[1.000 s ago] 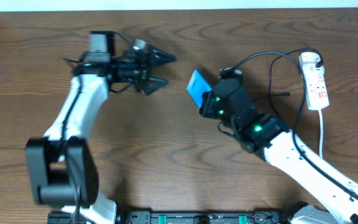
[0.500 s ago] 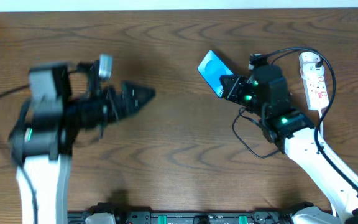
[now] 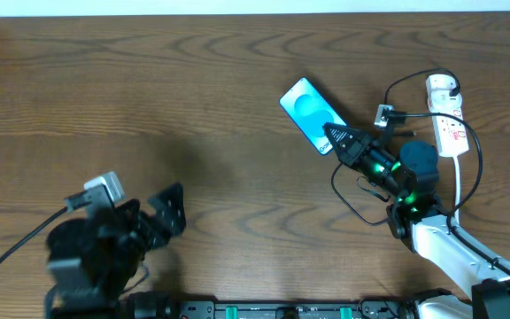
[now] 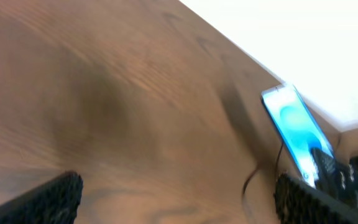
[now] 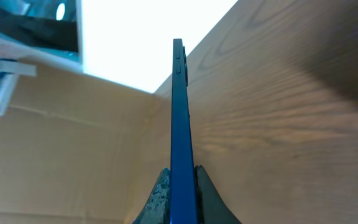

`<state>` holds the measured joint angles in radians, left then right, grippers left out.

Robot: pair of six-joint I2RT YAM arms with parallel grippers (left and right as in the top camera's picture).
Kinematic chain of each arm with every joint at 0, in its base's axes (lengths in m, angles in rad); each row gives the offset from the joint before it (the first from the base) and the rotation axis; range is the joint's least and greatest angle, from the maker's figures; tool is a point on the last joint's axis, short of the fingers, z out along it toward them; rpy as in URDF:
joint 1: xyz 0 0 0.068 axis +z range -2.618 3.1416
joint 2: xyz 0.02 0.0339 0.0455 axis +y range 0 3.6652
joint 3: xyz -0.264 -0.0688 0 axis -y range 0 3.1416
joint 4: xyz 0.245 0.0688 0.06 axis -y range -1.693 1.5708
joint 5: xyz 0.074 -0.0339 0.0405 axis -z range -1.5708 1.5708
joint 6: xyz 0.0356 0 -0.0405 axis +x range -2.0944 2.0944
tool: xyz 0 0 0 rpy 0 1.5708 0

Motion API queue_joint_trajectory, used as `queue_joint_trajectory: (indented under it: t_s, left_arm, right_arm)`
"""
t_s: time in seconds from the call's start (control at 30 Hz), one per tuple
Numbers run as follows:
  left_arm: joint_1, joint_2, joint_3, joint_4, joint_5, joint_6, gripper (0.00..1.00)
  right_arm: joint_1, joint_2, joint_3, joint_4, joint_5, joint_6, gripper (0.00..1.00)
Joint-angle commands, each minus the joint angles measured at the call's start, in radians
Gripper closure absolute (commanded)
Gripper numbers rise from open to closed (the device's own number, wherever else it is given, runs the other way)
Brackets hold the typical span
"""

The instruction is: Plug charger to phone and switch on socket

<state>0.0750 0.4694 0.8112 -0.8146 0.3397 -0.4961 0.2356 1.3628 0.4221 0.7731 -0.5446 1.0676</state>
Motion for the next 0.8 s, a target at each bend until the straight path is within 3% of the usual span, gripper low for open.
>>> queue_joint_trajectory:
  t_s: [0.0, 0.23, 0.43, 0.57, 0.77]
  left_arm:
    - [0.002, 0.028, -0.211, 0.237, -0.041, -0.378, 0.02]
    - [-0.007, 0.275, -0.488, 1.080, 0.234, -0.810, 0.02]
    - [-0.138, 0.610, -0.497, 1.591, 0.311, -1.017, 0.02]
    - [-0.284, 0.838, -0.491, 1.870, 0.296, -1.072, 0.02]
    - [-0.372, 1.041, -0.472, 1.954, 0.296, -1.170, 0.02]
  right_arm:
    - [-0.002, -0.022, -0.001, 0.022, -0.085, 0.044, 0.99]
    - [-0.002, -0.022, -0.001, 0.020, -0.091, 0.063, 0.99]
    - [0.019, -0.022, -0.001, 0.021, 0.018, 0.167, 0.99]
    - [0.059, -0.022, 0.000, 0.036, 0.083, 0.287, 0.99]
    - [0.126, -0.022, 0.000, 0.109, 0.095, 0.291, 0.99]
